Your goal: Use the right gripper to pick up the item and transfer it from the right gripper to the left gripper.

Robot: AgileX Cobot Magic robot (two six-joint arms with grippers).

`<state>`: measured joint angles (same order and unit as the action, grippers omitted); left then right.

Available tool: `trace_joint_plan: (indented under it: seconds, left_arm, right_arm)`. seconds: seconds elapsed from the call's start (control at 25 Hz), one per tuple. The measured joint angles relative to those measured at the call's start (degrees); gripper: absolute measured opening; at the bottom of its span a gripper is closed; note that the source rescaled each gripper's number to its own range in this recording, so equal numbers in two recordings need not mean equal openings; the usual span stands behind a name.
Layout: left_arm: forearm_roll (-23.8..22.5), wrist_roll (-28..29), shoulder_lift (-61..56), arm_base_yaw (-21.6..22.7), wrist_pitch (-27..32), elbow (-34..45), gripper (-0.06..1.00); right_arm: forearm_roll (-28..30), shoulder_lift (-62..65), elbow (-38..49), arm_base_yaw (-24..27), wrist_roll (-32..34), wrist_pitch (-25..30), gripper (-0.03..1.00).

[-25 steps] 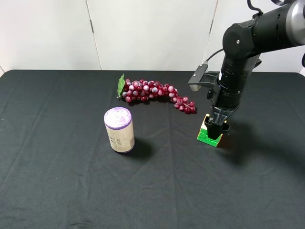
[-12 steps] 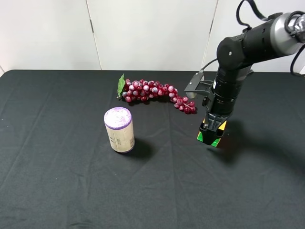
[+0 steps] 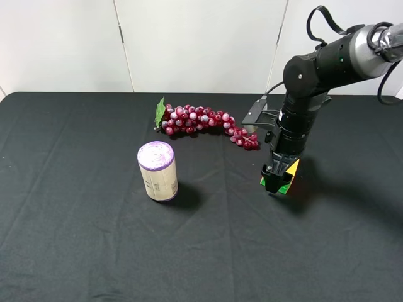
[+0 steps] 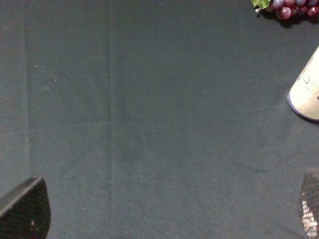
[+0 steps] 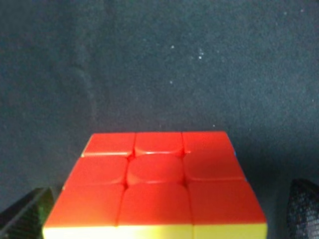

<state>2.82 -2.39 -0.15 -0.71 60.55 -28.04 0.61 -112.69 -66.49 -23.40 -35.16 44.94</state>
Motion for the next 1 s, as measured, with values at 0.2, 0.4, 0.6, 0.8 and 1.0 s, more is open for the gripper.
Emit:
trace_joint_plan:
  seconds: [0.2,0.4,0.6,0.8,1.0]
  left_arm:
    - [0.0,0.0,0.0,0.0,0.0,0.0,1.0]
    - [0.0,0.0,0.0,0.0,0.0,0.0,1.0]
    - [0.0,0.0,0.0,0.0,0.0,0.0,1.0]
    - [0.0,0.0,0.0,0.0,0.0,0.0,1.0]
    - [0.0,0.0,0.0,0.0,0.0,0.0,1.0]
  right_arm:
    - [-0.61,-0.25,0.0,0.0,0.0,0.0,0.43]
    - [-0.61,-0.3,0.0,0.0,0.0,0.0,0.0]
    - [-0.61,-0.3,0.0,0.0,0.0,0.35,0.0]
    - [-0.61,0.07,-2.87,0.0,0.13,5.15,0.0]
    - [-3.82,2.52,-7.4,0.0,0.17,10.0,0.0]
